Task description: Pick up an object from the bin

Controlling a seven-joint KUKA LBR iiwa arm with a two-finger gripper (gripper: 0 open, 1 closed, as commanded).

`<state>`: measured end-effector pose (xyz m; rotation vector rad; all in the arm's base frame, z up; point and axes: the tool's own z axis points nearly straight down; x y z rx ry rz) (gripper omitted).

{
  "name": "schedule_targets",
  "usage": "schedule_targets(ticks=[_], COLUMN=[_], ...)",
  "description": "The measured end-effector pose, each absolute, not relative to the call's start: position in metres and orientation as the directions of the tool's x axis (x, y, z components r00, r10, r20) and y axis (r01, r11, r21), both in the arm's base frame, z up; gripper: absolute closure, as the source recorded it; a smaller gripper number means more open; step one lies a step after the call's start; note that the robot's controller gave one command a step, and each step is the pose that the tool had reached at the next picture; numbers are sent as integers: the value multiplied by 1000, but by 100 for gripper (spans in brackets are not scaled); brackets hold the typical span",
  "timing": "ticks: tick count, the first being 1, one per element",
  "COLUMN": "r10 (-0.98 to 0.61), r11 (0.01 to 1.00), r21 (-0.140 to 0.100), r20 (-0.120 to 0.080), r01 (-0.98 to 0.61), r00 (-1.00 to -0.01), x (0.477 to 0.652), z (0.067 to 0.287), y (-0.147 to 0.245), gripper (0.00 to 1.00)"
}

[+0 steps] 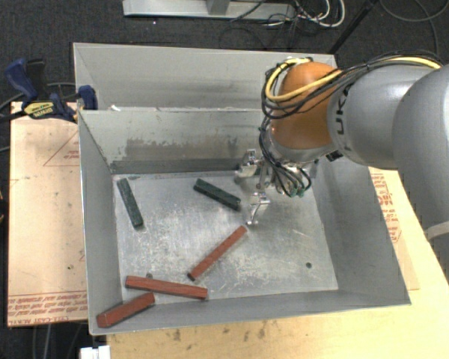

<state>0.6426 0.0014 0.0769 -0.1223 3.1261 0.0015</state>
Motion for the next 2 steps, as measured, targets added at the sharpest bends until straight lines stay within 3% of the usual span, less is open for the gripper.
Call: schedule_targets(ticks=[1,2], r10=[-188,-188], r11=[982,982], r21=[-2,-2], r20=[-18,-18], r01=[-188,-188], r00=[-982,-982], x=[647,647], z=[79,79], y=[68,68], gripper=[100,100])
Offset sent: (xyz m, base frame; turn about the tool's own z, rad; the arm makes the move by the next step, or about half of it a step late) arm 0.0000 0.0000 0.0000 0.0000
